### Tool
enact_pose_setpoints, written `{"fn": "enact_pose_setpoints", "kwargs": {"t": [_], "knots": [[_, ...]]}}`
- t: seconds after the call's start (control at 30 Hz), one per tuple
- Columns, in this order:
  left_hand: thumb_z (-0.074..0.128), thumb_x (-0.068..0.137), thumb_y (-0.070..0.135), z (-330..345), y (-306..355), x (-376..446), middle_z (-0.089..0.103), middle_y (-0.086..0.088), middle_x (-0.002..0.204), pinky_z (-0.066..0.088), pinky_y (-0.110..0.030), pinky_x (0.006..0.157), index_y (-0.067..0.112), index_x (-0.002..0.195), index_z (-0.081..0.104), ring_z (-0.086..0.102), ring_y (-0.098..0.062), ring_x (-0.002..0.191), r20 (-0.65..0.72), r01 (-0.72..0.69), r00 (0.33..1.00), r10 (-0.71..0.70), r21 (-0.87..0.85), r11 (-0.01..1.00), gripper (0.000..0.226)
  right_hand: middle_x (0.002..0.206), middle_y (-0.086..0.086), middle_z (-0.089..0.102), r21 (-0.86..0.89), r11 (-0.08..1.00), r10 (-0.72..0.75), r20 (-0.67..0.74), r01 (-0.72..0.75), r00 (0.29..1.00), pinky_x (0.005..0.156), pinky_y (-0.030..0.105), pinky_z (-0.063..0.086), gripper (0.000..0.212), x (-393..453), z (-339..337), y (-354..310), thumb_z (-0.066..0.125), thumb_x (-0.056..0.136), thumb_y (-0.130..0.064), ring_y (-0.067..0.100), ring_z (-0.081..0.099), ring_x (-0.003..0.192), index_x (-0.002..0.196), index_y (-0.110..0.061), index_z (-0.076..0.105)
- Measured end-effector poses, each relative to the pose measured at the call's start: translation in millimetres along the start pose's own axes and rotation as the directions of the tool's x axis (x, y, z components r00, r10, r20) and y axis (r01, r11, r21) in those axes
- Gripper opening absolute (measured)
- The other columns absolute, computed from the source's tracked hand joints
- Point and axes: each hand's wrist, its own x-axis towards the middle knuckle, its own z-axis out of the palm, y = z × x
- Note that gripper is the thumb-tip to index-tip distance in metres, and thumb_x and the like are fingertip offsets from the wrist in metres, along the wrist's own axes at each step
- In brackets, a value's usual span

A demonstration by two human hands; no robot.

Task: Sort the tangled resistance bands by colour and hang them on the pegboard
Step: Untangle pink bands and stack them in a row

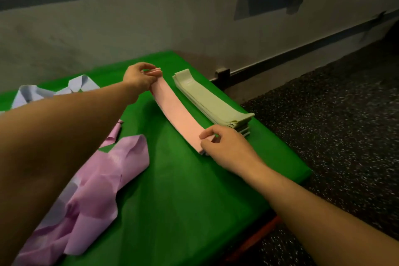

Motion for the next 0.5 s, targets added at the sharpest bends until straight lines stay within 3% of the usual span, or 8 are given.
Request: {"fn": "enact_pose_setpoints", "kwargs": {"t": [0.17, 0.33, 0.4, 0.5], "knots": [[0.072, 0.089, 0.012, 15.1, -29.8, 12.5, 0.067, -0.004, 0.112, 0.054, -0.034, 0.094, 0.018, 0.118, 0.064, 0.064, -0.019, 0.098, 0.009, 0.065, 0.998, -0.066, 0.111, 0.992, 0.031, 0.073, -0.014, 0.061, -0.111, 0.994, 0.007, 0.005, -0.006, 1.000, 0.063, 0.026, 0.042, 0.015, 3.1, 4.1, 5.1, 0.059, 0.089, -0.033, 0.007, 0.061, 0.075, 0.103, -0.030, 0.065], [0.070, 0.091, 0.018, -0.1, -33.9, 0.0, 0.054, -0.010, 0.137, 0.047, -0.038, 0.103, 0.018, 0.134, 0.054, 0.058, -0.026, 0.116, -0.025, 0.052, 0.999, -0.048, 0.200, 0.978, 0.046, 0.072, -0.011, 0.060, -0.019, 0.999, -0.028, -0.004, 0.028, 1.000, 0.059, 0.026, 0.039, 0.022, -3.6, 1.1, 2.6, 0.059, 0.090, -0.037, 0.005, 0.053, 0.061, 0.112, -0.036, 0.061], [0.068, 0.092, 0.020, -12.3, -31.0, -12.6, 0.055, -0.010, 0.137, 0.048, -0.034, 0.098, 0.017, 0.133, 0.056, 0.058, -0.024, 0.114, -0.027, 0.025, 0.999, -0.020, 0.214, 0.977, 0.042, 0.069, -0.009, 0.058, 0.026, 0.999, -0.036, -0.007, 0.036, 0.999, 0.058, 0.026, 0.040, 0.023, -9.4, 1.3, -1.5, 0.060, 0.090, -0.039, 0.008, 0.050, 0.057, 0.113, -0.038, 0.059], [0.062, 0.096, 0.019, -30.4, -26.7, -42.2, 0.063, -0.009, 0.125, 0.046, -0.030, 0.080, 0.015, 0.125, 0.061, 0.058, -0.021, 0.094, 0.044, -0.031, 0.999, 0.021, 0.242, 0.970, 0.029, 0.060, -0.007, 0.054, 0.050, 0.997, -0.054, -0.004, 0.054, 0.999, 0.059, 0.029, 0.043, 0.022, -18.9, 6.2, -11.0, 0.062, 0.088, -0.035, 0.011, 0.049, 0.053, 0.110, -0.035, 0.060]]}}
